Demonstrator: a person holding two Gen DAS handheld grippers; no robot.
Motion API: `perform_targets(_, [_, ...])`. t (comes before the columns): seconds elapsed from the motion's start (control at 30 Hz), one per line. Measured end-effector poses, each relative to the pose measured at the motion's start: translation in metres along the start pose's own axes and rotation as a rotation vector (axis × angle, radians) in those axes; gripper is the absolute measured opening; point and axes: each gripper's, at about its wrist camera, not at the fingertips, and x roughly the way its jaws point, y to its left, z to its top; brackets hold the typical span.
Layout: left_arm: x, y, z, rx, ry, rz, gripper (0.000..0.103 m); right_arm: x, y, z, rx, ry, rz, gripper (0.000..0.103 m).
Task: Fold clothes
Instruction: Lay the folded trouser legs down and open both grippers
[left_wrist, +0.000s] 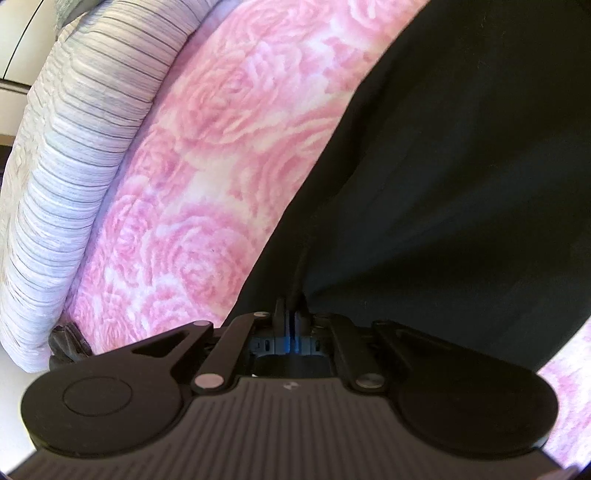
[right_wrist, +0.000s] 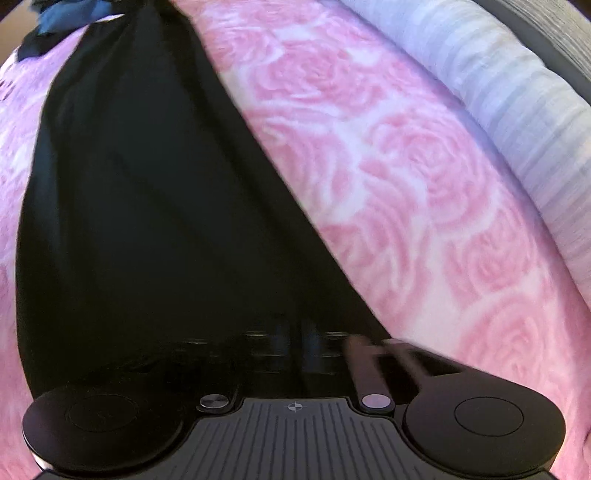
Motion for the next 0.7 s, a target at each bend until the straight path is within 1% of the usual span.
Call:
perform_targets(0.17, [-0.001, 0.016, 0.004, -0.036, -0.005, -0.014, 0.003, -0.007, -0.014, 0.002, 0.06, -0.014, -0.004, 0.001])
perform_targets(0.27, [0.01, 0.012, 0.009, -0.016, 0.009, -0.011, 0.003, 0.005, -0.019, 0.005, 0.088, -0.003, -0.011, 0.001])
perform_targets(0.4, [0.016, 0.018, 0.0, -0.023, 0.027, 0.034, 0.004, 0.022, -0.023, 0.007, 0.118, 0.008, -0.025, 0.001])
perform_targets(0.47, [0.018, 0.022, -0.006, -0.028, 0.036, 0.059, 0.011, 0.02, -0.021, 0.005, 0.121, -0.005, -0.042, 0.002])
perform_targets(0.5, [0.019, 0.024, -0.009, -0.031, 0.041, 0.071, 0.018, 0.02, -0.021, 0.004, 0.131, -0.012, -0.05, 0.003])
perform_targets(0.53, [0.02, 0.025, -0.011, -0.033, 0.045, 0.083, 0.022, 0.018, -0.02, 0.003, 0.146, -0.018, -0.062, 0.006])
perform_targets(0.57, [0.021, 0.027, -0.014, -0.036, 0.05, 0.095, 0.022, 0.015, -0.02, 0.002, 0.163, -0.024, -0.076, 0.01])
perform_targets(0.6, [0.022, 0.029, -0.017, -0.038, 0.054, 0.107, 0.023, 0.011, -0.018, 0.002, 0.179, -0.033, -0.099, 0.013])
perform_targets(0.63, [0.023, 0.031, -0.02, -0.041, 0.059, 0.12, 0.027, 0.007, -0.015, 0.001, 0.192, -0.044, -0.123, 0.016])
perform_targets(0.7, [0.023, 0.033, -0.027, -0.051, 0.064, 0.135, 0.027, -0.004, -0.008, -0.001, 0.213, -0.071, -0.151, 0.02])
